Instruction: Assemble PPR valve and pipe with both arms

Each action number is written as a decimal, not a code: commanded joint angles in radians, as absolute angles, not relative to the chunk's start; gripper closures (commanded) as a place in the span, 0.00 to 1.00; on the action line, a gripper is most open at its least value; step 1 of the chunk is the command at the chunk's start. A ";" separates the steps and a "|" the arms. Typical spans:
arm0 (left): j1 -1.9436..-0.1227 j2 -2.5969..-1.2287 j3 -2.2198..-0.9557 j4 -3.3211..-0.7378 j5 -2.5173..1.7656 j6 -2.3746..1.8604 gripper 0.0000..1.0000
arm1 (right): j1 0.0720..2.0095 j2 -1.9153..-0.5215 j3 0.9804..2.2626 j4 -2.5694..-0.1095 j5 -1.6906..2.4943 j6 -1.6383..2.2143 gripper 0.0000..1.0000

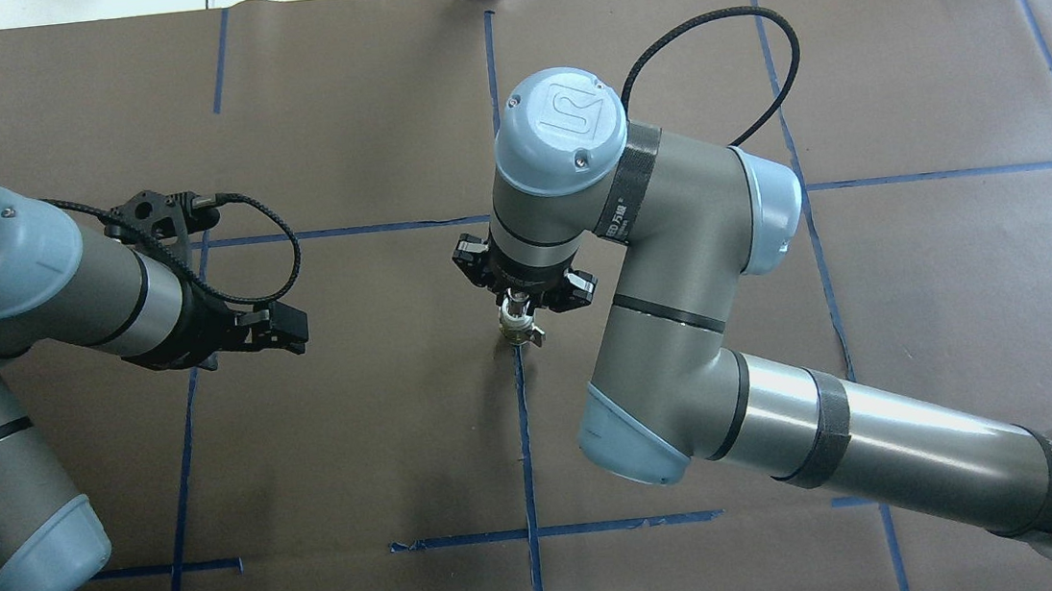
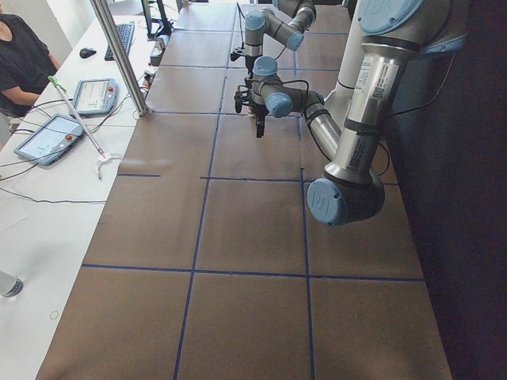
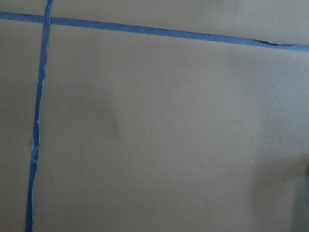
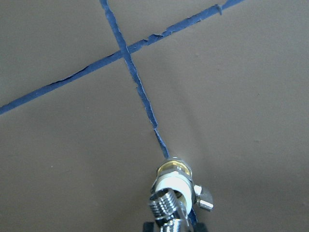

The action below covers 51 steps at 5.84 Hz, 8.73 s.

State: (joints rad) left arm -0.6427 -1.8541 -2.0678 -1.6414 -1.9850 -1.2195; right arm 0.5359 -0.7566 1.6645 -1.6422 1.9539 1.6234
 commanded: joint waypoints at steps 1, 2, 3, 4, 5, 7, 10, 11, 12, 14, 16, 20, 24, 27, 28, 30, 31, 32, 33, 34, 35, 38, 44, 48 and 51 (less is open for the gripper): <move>-0.643 -1.855 -2.068 -1.641 -1.985 -1.220 0.00 | 0.535 -0.753 1.658 -1.643 1.953 1.623 1.00; -0.643 -1.855 -2.069 -1.641 -1.983 -1.220 0.00 | 0.535 -0.753 1.655 -1.643 1.953 1.623 1.00; -0.644 -1.855 -2.071 -1.641 -1.985 -1.221 0.00 | 0.535 -0.750 1.654 -1.643 1.953 1.623 1.00; -0.644 -1.855 -2.072 -1.641 -1.985 -1.221 0.00 | 0.535 -0.750 1.651 -1.643 1.953 1.621 1.00; -0.644 -1.855 -2.072 -1.641 -1.983 -1.221 0.00 | 0.535 -0.750 1.649 -1.641 1.953 1.621 1.00; -0.643 -1.855 -2.074 -1.641 -1.983 -1.221 0.00 | 0.535 -0.755 1.651 -1.643 1.953 1.618 1.00; -0.644 -1.853 -2.079 -1.640 -1.985 -1.221 0.00 | 0.534 -0.758 1.649 -1.643 1.953 1.620 1.00; -0.644 -1.853 -2.079 -1.641 -1.983 -1.221 0.00 | 0.531 -0.758 1.646 -1.643 1.953 1.620 1.00; -0.644 -1.853 -2.079 -1.641 -1.983 -1.221 0.00 | 0.532 -0.758 1.644 -1.643 1.953 1.620 0.99; -0.644 -1.853 -2.080 -1.640 -1.983 -1.223 0.00 | 0.531 -0.759 1.641 -1.641 1.953 1.608 0.09; -0.644 -1.853 -2.080 -1.640 -1.985 -1.229 0.00 | 0.531 -0.761 1.641 -1.641 1.953 1.608 0.00; -0.646 -1.833 -2.082 -1.638 -1.983 -1.217 0.00 | 0.601 -0.960 1.934 -1.646 1.971 1.582 0.00; -0.704 -1.688 -2.120 -1.641 -1.994 -0.999 0.00 | 0.925 -1.482 2.171 -1.638 2.036 0.986 0.00; -0.915 -1.478 -2.190 -1.640 -2.096 -0.620 0.00 | 1.410 -1.632 1.928 -1.640 2.310 0.213 0.00; -1.024 -1.444 -2.192 -1.638 -2.220 -0.498 0.00 | 1.515 -1.629 1.802 -1.641 2.324 -0.040 0.00; -1.205 -1.323 -2.157 -1.631 -2.278 -0.139 0.00 | 1.650 -1.618 1.642 -1.647 2.327 -0.290 0.00; -1.353 -1.318 -2.063 -1.614 -2.281 0.018 0.00 | 1.651 -1.621 1.635 -1.649 2.324 -0.310 0.00; -1.450 -1.321 -1.987 -1.605 -2.281 0.076 0.00 | 1.654 -1.637 1.649 -1.652 2.330 -0.313 0.00; -1.482 -1.337 -1.906 -1.585 -2.286 0.086 0.00 | 1.641 -1.653 1.658 -1.654 2.329 -0.314 0.00; -1.511 -1.342 -1.872 -1.533 -2.393 0.134 0.00 | 1.635 -1.652 1.684 -1.666 2.327 -0.321 0.00; -1.514 -1.339 -1.881 -1.488 -2.466 0.108 0.00 | 1.632 -1.657 1.706 -1.725 2.327 -0.339 0.00; -1.506 -1.387 -1.864 -1.454 -2.464 0.077 0.00 | 1.651 -1.664 1.719 -1.817 2.330 -0.399 0.00; -1.511 -1.342 -1.853 -1.502 -2.424 0.086 0.00 | 1.643 -1.706 1.769 -1.810 2.321 -0.391 0.00; -1.505 -1.379 -1.800 -1.493 -2.422 0.081 0.00 | 1.643 -1.706 1.792 -1.812 2.335 -0.380 0.00; -1.505 -1.433 -1.769 -1.488 -2.419 0.087 0.00 | 1.643 -1.736 1.807 -1.810 2.345 -0.382 0.00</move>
